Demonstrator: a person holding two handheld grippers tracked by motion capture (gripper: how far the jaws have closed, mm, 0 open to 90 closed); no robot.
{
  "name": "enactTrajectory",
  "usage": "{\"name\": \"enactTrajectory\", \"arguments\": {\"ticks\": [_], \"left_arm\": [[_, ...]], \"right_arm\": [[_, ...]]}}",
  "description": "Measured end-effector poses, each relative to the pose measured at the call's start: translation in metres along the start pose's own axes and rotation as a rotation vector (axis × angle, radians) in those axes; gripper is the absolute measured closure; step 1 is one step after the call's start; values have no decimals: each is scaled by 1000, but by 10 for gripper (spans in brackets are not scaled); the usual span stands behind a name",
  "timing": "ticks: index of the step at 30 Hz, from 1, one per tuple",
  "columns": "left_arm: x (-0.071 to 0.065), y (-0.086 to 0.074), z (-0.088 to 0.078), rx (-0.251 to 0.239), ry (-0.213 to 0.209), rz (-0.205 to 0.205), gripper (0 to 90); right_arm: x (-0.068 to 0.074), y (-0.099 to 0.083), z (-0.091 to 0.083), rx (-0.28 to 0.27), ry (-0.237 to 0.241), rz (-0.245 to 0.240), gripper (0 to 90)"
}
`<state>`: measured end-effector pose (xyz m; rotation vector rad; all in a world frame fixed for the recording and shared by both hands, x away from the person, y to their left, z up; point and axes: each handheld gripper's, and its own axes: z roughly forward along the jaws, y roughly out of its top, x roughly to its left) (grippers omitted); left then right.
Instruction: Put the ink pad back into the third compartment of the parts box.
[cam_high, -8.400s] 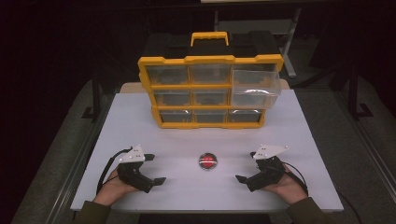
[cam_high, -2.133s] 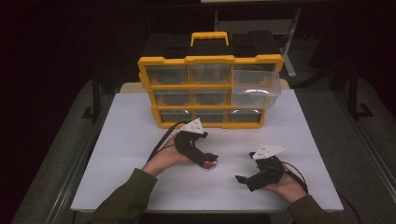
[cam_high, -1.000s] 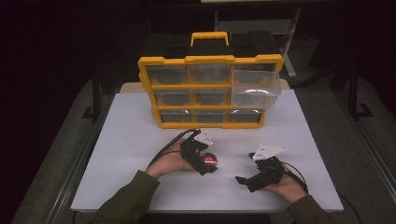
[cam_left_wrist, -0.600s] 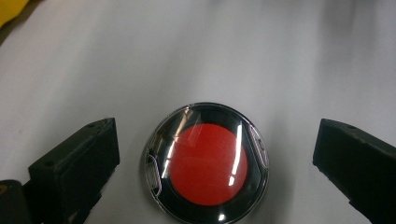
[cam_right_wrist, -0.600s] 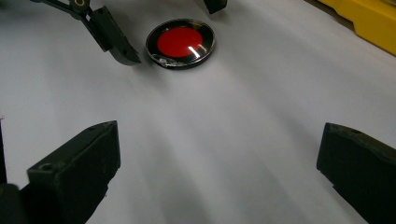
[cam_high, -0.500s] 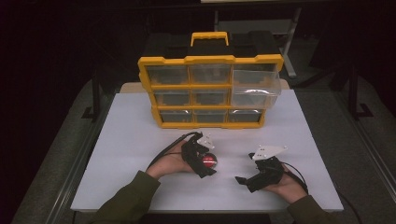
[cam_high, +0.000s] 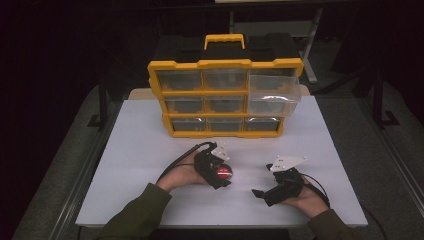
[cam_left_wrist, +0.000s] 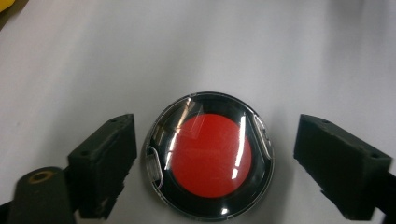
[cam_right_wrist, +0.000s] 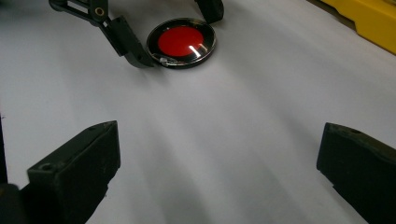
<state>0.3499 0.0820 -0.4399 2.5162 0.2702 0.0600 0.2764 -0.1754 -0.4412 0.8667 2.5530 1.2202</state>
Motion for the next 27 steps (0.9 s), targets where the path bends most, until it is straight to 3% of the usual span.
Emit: {"name": "enactTrajectory", "arguments": {"ticks": [16,27], "left_arm": [[0,-1,-1,8,19,-2,278],[1,-1,-1,7,15,-3,297]], "right_arm": [[0,0,0,1,1,-1,0],[1,0,0,3,2,-3,0]]}}
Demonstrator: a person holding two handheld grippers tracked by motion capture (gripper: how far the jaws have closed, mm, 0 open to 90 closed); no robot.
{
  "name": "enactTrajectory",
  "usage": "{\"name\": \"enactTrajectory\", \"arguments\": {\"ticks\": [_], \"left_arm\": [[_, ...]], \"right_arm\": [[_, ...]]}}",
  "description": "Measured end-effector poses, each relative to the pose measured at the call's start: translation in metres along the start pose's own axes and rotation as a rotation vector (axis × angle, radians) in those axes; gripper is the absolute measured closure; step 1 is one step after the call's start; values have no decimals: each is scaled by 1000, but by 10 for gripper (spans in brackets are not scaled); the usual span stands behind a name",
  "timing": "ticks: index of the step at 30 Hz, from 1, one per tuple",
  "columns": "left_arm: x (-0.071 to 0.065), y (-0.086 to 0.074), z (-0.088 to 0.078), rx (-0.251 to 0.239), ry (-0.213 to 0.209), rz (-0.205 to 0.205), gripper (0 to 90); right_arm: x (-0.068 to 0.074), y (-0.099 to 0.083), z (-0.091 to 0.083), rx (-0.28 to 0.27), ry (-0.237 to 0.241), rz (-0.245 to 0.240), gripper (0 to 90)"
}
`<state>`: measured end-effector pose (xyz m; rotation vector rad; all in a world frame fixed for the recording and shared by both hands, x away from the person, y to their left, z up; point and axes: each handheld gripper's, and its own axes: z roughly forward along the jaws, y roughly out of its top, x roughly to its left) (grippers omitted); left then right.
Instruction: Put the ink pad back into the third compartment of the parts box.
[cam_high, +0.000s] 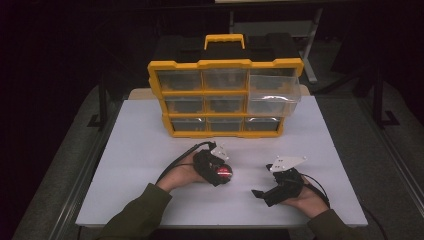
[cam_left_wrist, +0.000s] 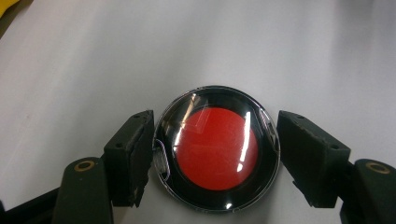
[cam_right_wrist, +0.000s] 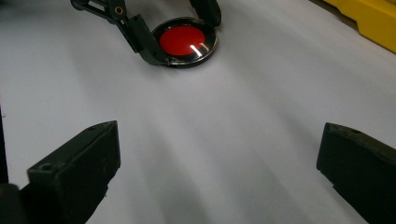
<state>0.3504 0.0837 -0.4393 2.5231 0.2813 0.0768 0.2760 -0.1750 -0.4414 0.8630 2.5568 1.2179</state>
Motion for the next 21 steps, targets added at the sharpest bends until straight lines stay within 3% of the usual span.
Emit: {"name": "enactTrajectory", "arguments": {"ticks": [21], "left_arm": [[5,-1,-11,-23,-39,-27,299]], "right_arm": [[0,0,-1,-6,1,-2,0]]}}
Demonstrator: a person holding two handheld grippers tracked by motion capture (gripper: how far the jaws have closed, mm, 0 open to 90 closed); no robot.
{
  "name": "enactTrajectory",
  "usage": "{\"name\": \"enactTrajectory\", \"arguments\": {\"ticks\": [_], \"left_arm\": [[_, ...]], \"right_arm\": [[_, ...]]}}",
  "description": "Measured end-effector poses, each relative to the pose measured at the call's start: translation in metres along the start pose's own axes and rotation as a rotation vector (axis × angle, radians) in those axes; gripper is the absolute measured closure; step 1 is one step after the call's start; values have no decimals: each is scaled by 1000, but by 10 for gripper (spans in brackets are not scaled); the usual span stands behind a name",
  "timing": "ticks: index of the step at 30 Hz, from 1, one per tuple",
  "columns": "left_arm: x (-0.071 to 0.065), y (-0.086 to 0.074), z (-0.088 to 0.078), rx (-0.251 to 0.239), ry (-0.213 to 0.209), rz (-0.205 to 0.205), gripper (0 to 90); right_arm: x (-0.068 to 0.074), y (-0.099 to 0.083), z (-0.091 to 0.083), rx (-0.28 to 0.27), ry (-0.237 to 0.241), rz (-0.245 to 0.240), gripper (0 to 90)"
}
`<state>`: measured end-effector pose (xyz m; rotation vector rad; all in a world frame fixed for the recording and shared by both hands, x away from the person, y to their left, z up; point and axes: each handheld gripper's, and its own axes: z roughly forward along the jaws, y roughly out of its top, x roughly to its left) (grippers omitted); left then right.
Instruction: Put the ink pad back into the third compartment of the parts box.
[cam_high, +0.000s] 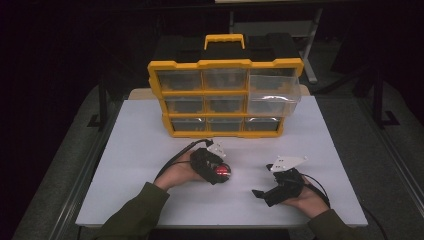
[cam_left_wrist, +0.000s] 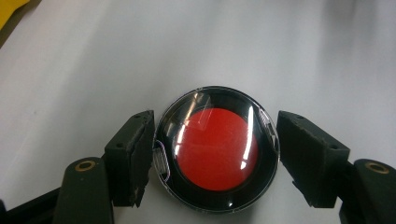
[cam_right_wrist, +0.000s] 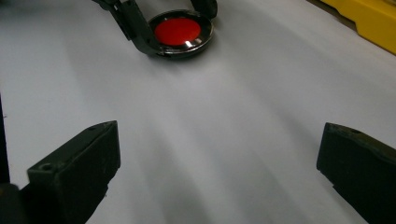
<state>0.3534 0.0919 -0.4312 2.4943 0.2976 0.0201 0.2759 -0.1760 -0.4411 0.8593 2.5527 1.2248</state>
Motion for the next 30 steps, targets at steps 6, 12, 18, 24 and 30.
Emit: {"name": "enactTrajectory", "arguments": {"ticks": [6,12,18,24,30], "left_arm": [[0,1,-5,-3,-5,-9,299],[0,3,-11,-17,-21,-19,299],[2,7,-21,-25,-16,-18,299],[4,16,-34,-48,-18,-19,299],[4,23,-42,-58,-11,-6,299]], "right_arm": [[0,0,0,2,1,0,0],[0,0,1,1,5,2,0],[0,0,0,3,2,0,0],[0,0,0,0,1,2,0],[0,0,0,-1,1,2,0]]}}
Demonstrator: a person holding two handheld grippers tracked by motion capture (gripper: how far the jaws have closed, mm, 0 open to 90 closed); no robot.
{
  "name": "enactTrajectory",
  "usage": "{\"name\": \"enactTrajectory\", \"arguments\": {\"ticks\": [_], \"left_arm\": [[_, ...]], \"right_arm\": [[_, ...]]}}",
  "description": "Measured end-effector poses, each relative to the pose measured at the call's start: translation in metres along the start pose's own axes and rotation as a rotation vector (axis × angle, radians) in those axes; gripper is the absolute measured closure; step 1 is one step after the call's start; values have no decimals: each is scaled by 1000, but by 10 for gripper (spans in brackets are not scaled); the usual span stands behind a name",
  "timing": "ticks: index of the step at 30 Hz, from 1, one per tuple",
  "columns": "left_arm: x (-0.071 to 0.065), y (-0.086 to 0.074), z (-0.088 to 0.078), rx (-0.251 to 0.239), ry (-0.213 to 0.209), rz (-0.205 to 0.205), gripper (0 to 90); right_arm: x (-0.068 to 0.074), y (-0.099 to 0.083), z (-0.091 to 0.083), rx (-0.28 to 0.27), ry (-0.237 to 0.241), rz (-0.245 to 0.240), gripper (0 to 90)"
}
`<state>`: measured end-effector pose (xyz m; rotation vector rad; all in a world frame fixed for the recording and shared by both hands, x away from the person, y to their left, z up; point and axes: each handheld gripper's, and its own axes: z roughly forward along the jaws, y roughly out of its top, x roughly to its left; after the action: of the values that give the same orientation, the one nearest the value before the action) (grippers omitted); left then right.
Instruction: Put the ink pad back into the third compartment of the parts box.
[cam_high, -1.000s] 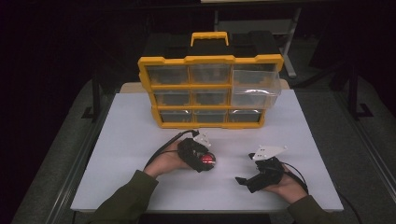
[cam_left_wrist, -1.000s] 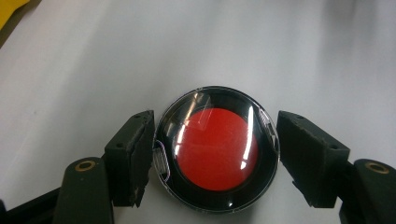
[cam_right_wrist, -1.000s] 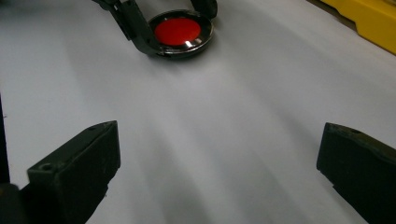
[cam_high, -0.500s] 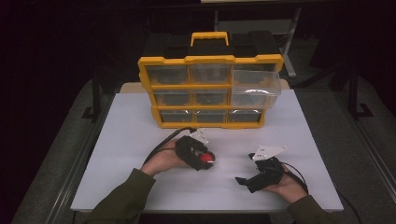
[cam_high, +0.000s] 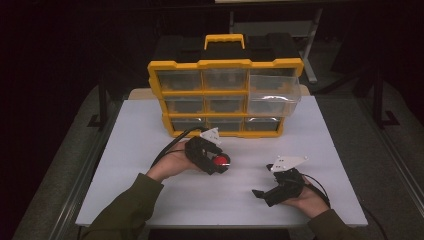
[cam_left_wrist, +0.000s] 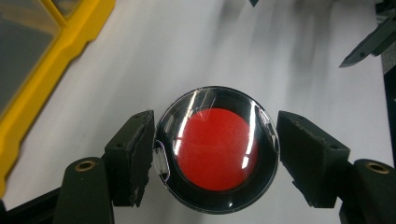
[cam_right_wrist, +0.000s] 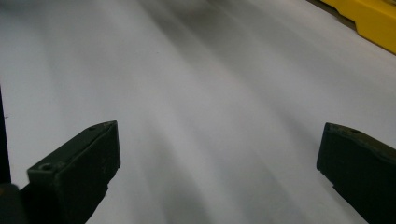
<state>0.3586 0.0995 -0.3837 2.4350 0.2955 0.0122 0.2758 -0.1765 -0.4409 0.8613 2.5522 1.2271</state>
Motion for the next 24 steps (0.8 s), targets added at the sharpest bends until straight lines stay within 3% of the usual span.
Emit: {"name": "enactTrajectory", "arguments": {"ticks": [24], "left_arm": [[1,37,-44,-48,-4,33,299]], "right_arm": [[0,0,0,-3,0,1,0]]}}
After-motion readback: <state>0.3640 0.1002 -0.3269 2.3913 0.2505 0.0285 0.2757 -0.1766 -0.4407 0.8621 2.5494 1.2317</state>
